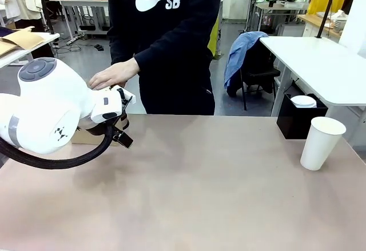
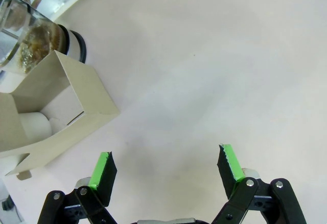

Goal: Pour a drink into a cup and package it in a carrier.
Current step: Pick up the 600 ml Paper Cup and place it in the middle top area of the table.

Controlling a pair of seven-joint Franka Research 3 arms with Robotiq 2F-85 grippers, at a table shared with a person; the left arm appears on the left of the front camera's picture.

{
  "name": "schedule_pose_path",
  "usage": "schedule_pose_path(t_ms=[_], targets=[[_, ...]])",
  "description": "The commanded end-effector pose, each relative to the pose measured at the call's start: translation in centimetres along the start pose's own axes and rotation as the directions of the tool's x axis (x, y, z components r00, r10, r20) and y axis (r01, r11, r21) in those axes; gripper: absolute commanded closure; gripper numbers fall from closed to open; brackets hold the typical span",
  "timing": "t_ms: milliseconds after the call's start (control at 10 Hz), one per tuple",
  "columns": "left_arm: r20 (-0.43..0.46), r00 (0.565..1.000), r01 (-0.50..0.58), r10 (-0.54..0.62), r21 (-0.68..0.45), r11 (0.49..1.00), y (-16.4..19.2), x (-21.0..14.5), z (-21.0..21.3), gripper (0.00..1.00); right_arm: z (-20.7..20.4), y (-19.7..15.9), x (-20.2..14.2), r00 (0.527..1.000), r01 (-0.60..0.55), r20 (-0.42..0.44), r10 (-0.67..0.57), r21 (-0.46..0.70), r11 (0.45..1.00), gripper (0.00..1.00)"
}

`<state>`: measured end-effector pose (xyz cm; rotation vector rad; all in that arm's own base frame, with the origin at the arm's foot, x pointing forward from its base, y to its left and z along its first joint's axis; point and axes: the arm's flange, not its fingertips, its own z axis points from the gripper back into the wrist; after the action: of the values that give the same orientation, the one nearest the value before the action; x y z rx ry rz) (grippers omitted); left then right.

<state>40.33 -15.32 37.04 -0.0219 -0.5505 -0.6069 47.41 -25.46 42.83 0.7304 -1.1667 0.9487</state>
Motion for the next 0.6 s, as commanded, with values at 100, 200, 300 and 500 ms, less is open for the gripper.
schedule_pose_path(t_ms=[100, 200, 300, 500], targets=[[0.000, 1.000, -0.002, 0.002, -0.001, 1.000, 0.1, 0.0, 0.0, 0.00, -1.8, 2.7, -6.7, 0.993, -0.038, 0.109, 0.034, 0.028, 0.999, 0.00], [0.000, 1.000, -0.002, 0.002, -0.001, 1.000, 0.1, 0.0, 0.0, 0.00, -2.5, 3.4, -8.3, 0.992, -0.037, 0.125, 0.031, 0.045, 0.998, 0.00], [0.000, 1.000, -0.002, 0.002, -0.001, 1.000, 0.1, 0.0, 0.0, 0.00, -3.0, 3.7, -9.6, 0.992, -0.036, 0.124, 0.029, 0.048, 0.998, 0.00], [0.000, 1.000, -0.002, 0.002, -0.001, 1.000, 0.1, 0.0, 0.0, 0.00, -3.8, 4.6, -11.4, 0.991, -0.026, 0.130, 0.008, 0.138, 0.990, 0.00]])
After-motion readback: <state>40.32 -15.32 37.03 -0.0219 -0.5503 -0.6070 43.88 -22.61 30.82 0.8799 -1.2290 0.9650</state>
